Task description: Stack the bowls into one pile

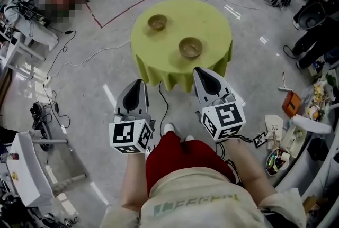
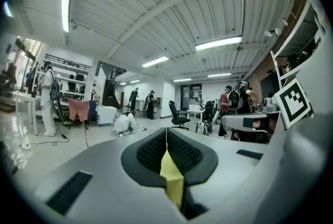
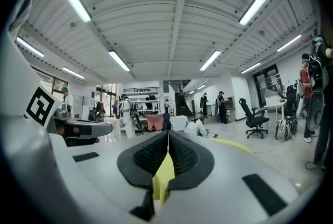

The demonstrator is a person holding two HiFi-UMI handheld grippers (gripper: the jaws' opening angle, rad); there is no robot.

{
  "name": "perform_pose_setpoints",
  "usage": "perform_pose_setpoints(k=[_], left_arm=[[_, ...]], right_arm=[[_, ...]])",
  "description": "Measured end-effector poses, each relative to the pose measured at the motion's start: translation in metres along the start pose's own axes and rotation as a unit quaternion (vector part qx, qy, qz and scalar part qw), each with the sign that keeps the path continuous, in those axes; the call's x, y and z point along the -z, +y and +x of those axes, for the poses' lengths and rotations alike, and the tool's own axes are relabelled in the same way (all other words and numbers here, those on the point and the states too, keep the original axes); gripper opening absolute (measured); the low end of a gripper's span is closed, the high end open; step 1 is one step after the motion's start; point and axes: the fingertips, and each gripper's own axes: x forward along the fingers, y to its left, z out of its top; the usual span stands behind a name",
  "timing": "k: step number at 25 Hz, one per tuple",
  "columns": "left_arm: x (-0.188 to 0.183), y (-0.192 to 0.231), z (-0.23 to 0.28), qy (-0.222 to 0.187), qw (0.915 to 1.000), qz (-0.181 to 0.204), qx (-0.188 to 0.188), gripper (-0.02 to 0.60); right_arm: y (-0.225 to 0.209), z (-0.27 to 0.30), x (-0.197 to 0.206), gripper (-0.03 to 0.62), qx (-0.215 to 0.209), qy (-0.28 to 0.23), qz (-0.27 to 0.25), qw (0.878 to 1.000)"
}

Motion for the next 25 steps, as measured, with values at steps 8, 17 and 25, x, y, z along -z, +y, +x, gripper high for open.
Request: perform_pose_setpoints(k=[8, 17, 25], left_arm=[[0.005, 0.022, 0.019, 0.007, 0.9999, -0.004, -0.008, 0.025], [0.007, 0.062, 0.077, 0.011, 0.9999, -0.013, 0.003, 0.025], [0.002, 0.118, 0.145, 0.017, 0.9996, -0.018, 0.014, 0.025]], right_arm=[[-0.014, 0.024, 0.003, 0.037, 0.012, 0.009, 0.002, 1.000], [-0.016, 0.084, 0.013, 0.037, 0.017, 0.031, -0.006, 0.999], [-0.023, 0.173, 0.008, 0.037, 0.027, 0.042, -0.010, 0.999]])
